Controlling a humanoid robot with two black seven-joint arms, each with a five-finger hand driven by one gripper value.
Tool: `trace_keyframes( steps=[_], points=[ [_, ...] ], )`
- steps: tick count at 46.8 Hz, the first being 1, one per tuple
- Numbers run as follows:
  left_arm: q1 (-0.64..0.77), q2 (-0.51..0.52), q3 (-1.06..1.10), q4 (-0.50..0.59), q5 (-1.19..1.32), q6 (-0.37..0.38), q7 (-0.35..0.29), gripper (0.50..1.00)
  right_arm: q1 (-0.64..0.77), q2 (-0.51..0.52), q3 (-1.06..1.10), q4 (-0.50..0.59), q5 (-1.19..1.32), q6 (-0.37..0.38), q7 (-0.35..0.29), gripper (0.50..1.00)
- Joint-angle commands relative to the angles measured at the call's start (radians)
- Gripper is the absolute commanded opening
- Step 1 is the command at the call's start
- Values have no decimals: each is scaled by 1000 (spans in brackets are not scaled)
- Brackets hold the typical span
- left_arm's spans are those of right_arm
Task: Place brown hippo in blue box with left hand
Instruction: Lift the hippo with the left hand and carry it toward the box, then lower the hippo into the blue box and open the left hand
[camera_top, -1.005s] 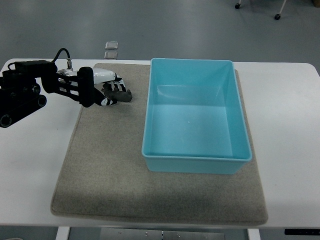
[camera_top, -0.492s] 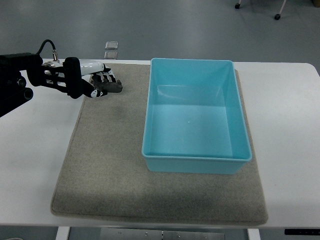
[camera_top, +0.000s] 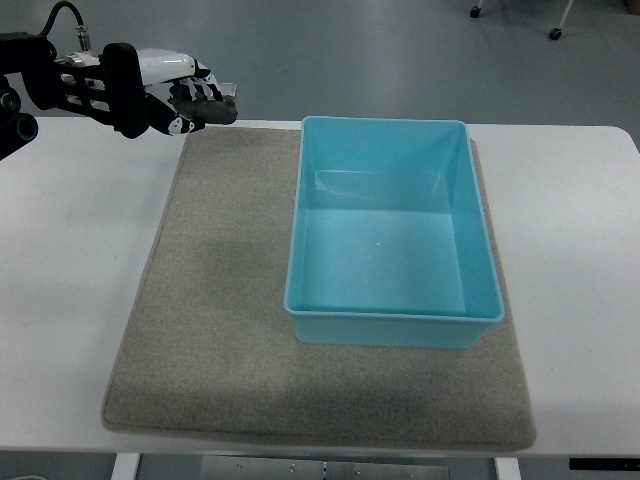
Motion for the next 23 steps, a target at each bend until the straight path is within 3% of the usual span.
trace_keyframes(
  steps=[1, 12, 23],
  points=[
    [-36, -4, 4, -25, 0, -21, 0, 500, 0, 0, 0, 0, 0, 0, 0, 936],
    [-77, -28, 6, -132, 0, -45, 2, 500, -1, 0, 0, 0, 0, 0, 1, 936],
    [-49, -152, 13, -144, 16, -47, 3, 500, 0, 0, 0, 0, 0, 0, 0, 936]
  ],
)
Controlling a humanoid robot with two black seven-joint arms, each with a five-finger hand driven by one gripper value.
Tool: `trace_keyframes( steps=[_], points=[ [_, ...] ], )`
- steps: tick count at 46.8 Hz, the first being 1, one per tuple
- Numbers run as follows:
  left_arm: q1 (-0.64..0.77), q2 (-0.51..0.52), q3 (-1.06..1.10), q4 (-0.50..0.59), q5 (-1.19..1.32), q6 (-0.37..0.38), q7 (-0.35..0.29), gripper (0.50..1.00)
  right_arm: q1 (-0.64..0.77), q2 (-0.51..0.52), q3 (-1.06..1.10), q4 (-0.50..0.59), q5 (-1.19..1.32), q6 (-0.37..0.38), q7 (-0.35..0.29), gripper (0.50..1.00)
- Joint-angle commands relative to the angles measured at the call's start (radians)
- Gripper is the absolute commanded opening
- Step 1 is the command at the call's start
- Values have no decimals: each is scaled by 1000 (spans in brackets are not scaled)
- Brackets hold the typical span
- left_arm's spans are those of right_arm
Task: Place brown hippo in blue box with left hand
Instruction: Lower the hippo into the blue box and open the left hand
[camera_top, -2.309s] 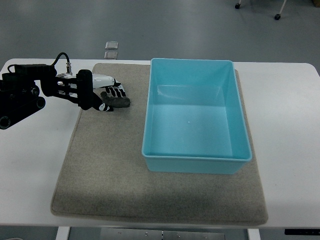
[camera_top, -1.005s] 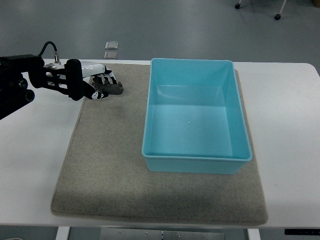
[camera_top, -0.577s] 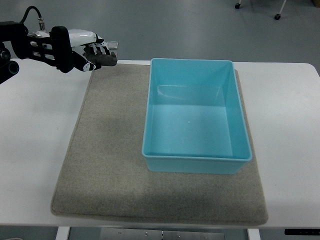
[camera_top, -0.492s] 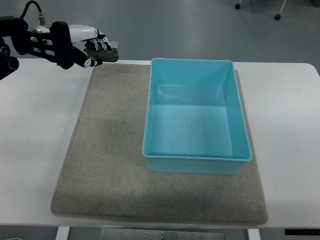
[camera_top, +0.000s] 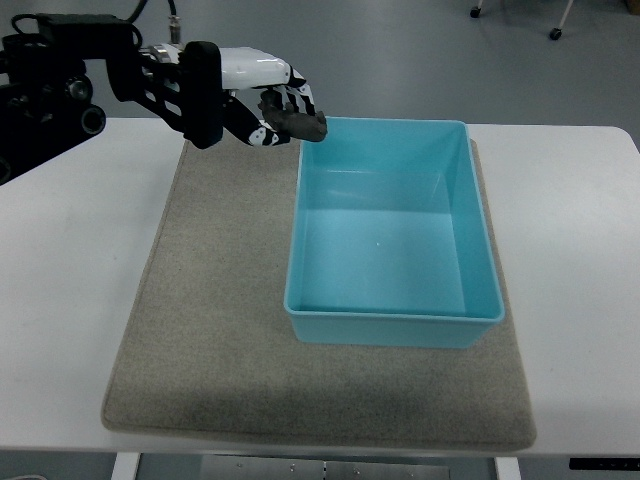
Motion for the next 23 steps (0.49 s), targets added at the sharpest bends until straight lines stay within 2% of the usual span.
trace_keyframes(
  steps=[1, 17, 18, 20, 23],
  points=[
    [14, -42, 7, 5, 13, 0, 1, 500, 0, 0, 0, 0, 0, 0, 0, 936],
    [97, -173, 19, 14, 12, 19, 3, 500, 0, 0, 0, 0, 0, 0, 0, 936],
    [100, -178, 19, 14, 6, 19, 3, 527, 0, 0, 0, 0, 0, 0, 0, 936],
    [110, -187, 19, 14, -3, 20, 3, 614, 0, 0, 0, 0, 0, 0, 1, 936],
    [118, -193, 18, 14, -7, 20, 3, 788, 0, 0, 0, 0, 0, 0, 0, 936]
  ],
)
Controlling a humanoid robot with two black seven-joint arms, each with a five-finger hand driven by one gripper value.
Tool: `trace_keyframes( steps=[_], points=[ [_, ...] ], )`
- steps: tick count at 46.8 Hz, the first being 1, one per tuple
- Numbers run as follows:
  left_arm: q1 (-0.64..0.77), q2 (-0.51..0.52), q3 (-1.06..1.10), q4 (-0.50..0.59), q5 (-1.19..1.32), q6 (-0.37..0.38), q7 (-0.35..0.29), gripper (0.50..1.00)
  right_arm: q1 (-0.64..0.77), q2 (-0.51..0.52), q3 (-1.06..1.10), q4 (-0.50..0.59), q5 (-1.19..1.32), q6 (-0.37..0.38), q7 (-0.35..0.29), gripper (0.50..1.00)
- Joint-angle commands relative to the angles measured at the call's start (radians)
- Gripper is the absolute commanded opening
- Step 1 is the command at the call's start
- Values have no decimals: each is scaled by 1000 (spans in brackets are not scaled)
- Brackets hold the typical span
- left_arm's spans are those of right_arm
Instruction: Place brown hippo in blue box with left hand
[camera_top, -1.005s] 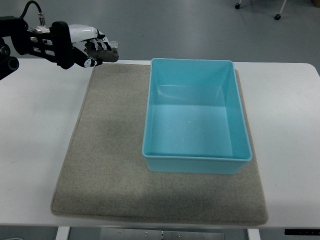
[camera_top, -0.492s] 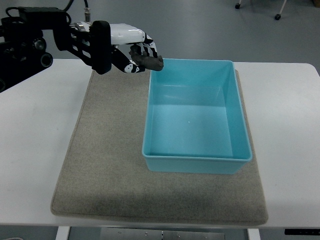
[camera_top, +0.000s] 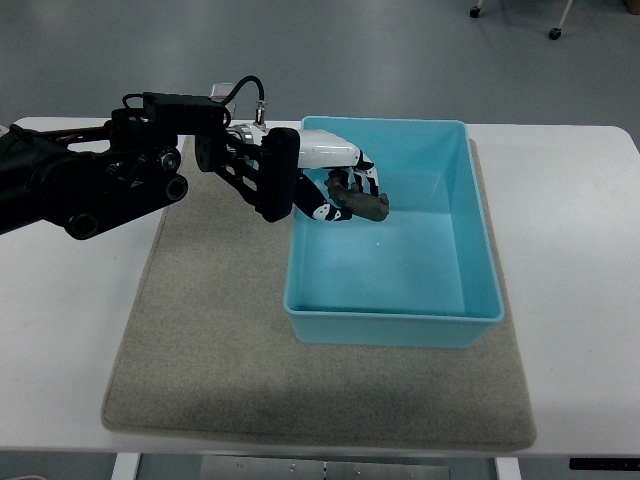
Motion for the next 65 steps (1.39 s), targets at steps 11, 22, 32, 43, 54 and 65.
trace_keyframes(
  steps=[11, 22, 32, 43, 54, 65],
  points=[
    [7, -1, -4, -6, -114, 22, -3, 996, 0, 0, 0, 0, 0, 0, 0, 936],
    [-2, 60, -14, -6, -473, 19, -2, 999, 0, 0, 0, 0, 0, 0, 0, 936],
    [-5, 151, -16, 1, -868, -10, 0, 999, 0, 0, 0, 0, 0, 0, 0, 936],
    [23, 221, -31, 85, -1117, -182, 3, 999, 0, 0, 0, 0, 0, 0, 0, 936],
    [107, 248, -59, 236, -1324, -395, 31, 999, -1, 0, 0, 0, 0, 0, 0, 936],
    [159, 275, -74, 302, -1542, -416, 136, 1000, 0, 0, 0, 0, 0, 0, 0, 936]
  ],
)
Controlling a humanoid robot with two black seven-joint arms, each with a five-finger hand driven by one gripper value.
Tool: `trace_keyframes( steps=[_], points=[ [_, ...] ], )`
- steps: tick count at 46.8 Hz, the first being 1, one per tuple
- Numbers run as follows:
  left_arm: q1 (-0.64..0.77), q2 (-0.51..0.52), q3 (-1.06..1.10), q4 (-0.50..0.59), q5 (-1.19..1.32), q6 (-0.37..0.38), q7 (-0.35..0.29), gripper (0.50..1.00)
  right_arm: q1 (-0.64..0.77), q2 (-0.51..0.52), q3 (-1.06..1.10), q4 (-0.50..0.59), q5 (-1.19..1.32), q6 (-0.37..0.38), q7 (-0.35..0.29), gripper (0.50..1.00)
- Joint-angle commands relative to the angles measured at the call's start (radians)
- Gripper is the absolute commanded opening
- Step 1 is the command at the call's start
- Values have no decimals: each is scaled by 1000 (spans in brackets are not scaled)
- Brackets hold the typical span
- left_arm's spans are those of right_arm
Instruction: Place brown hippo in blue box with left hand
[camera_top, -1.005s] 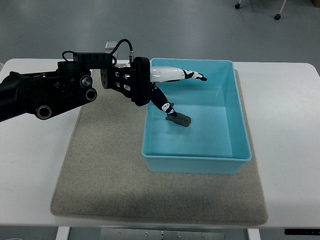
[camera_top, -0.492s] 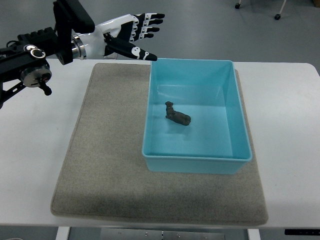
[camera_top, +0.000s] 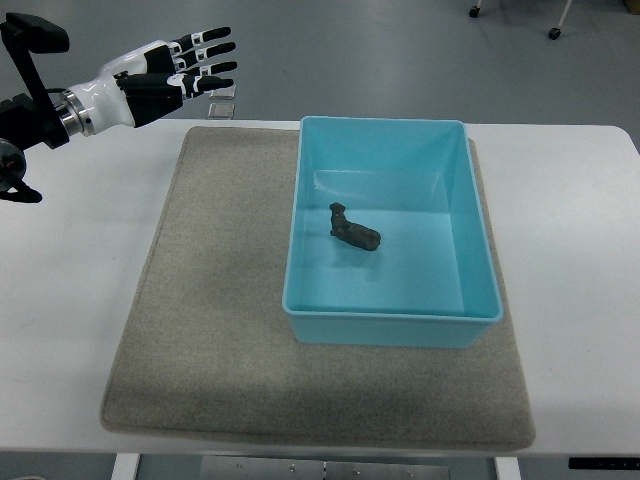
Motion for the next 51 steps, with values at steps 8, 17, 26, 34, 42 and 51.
trace_keyframes(
  steps=[8, 17, 26, 34, 42, 51],
  points=[
    [45, 29, -35, 18, -271, 0, 188, 1000, 1, 0, 0, 0, 0, 0, 0, 936],
    [61, 28, -62, 8, -378, 0, 225, 1000, 1, 0, 2, 0, 0, 0, 0, 936],
    [74, 23, -65, 8, -418, 0, 226, 1000, -1, 0, 2, 2, -2, 2, 0, 936],
    [75, 28, -65, 11, -418, 0, 225, 1000, -1, 0, 2, 2, 0, 2, 0, 936],
    [92, 31, -66, 15, -417, 0, 225, 1000, -1, 0, 3, 9, 0, 11, 0, 936],
    [97, 49, -66, 16, -417, 0, 225, 1000, -1, 0, 3, 37, -3, 25, 0, 936]
  ],
)
